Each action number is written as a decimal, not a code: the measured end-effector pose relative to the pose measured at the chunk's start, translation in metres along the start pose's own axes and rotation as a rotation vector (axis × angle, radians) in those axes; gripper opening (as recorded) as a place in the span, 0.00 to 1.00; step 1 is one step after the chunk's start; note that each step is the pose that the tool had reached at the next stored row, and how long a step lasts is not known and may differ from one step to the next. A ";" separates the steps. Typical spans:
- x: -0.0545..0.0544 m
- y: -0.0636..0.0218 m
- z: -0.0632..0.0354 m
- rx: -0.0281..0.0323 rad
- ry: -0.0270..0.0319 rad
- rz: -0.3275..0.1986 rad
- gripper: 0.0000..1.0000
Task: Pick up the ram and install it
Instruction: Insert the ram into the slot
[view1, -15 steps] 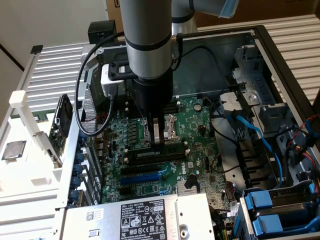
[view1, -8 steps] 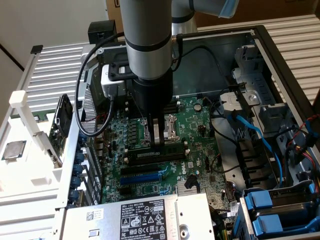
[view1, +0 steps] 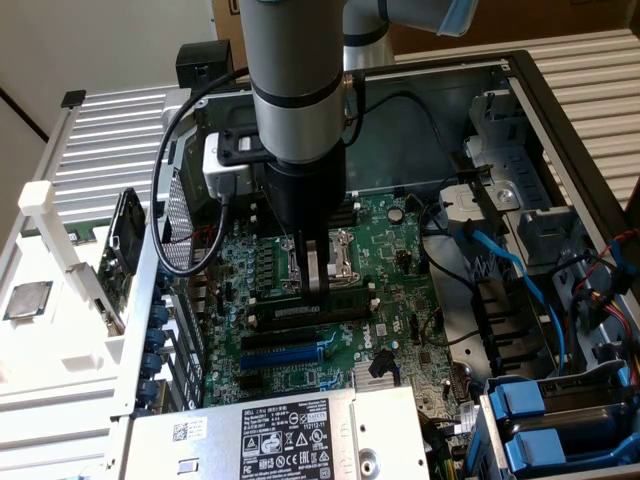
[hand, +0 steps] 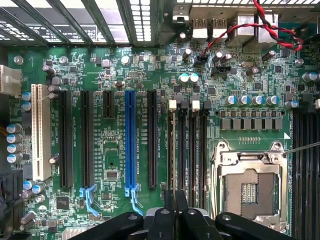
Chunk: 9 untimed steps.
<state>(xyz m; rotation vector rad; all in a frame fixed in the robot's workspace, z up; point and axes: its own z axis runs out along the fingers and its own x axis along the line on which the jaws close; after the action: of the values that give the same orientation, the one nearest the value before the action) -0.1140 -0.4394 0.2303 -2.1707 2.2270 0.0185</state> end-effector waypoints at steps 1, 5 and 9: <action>0.000 0.0000 0.0006 0.0000 -0.0001 0.000 0.12; 0.000 0.0000 0.0015 0.0000 -0.0001 0.000 0.12; 0.000 0.0000 0.0016 0.0001 -0.0001 0.000 0.12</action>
<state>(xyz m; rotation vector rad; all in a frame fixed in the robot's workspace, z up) -0.1140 -0.4394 0.2287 -2.1706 2.2269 0.0185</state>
